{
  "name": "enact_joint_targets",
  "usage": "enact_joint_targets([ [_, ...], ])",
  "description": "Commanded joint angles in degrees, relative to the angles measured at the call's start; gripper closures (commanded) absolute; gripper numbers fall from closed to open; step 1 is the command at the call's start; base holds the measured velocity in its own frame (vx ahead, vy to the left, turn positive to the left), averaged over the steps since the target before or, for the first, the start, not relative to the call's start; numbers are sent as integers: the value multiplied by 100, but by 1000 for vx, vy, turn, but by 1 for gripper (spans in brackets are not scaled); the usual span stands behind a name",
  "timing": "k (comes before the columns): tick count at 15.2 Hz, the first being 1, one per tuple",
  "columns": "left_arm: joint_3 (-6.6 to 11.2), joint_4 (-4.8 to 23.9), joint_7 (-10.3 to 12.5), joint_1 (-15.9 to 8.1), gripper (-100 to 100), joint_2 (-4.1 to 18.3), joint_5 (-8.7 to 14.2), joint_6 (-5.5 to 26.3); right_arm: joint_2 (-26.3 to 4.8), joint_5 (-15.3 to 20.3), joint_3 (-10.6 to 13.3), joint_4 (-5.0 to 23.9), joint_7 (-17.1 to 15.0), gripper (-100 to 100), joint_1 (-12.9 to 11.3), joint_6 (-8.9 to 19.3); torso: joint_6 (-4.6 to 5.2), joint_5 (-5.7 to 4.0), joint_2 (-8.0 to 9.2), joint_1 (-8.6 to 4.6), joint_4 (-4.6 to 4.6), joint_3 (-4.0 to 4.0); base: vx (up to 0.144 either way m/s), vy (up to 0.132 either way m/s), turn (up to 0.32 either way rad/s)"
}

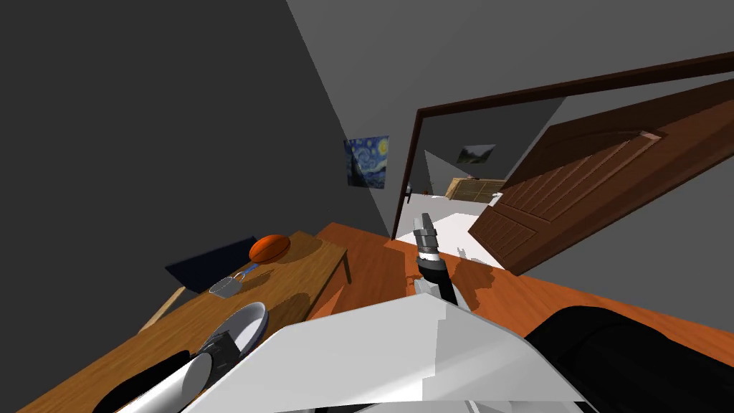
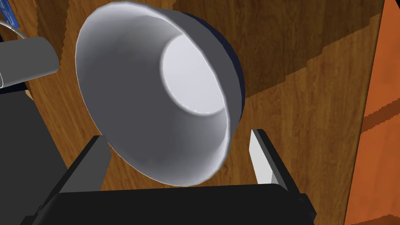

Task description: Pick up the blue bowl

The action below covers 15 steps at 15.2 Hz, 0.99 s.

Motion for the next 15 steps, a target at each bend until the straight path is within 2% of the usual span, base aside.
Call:
enact_joint_targets([
  [1,61,69,15,1,-100,-21,38,195,0,0,0,0,0,0,0,0,0,0,0,0,0,0,-6,33,-134],
  [2,129,118,37,-3,-100,-45,73,384,0,0,0,0,0,0,0,0,-1,0,-1,0,0,-1,-9,31,-168],
  [3,129,118,37,-3,-100,-45,73,384,0,0,0,0,0,0,0,0,0,1,-1,0,-1,-1,-7,35,-114],
  [7,289,234,87,-15,-100,-122,155,828,0,0,0,0,0,0,0,0,-1,1,-3,3,-1,-2,-7,38,-126],
  [8,289,234,87,-15,-100,-122,155,828,0,0,0,0,0,0,0,0,0,1,-4,4,-1,-2,-8,40,-104],
  [11,383,303,116,-24,-100,-216,202,1084,0,0,0,0,0,0,1,0,-2,1,-5,1,-1,-3,-3,33,-96],
  [12,354,296,108,-40,-100,-160,187,984,0,0,0,0,0,0,0,0,-1,1,-6,1,-1,-3,-2,21,-54],
  [13,318,516,90,-111,-100,-162,145,841,0,0,0,0,0,0,1,0,-2,0,-7,-2,-1,-4,3,15,19],
  [15,285,672,74,-161,-100,-162,110,710,0,0,0,0,0,0,1,0,-3,0,-10,-6,-2,-6,8,13,24],
])
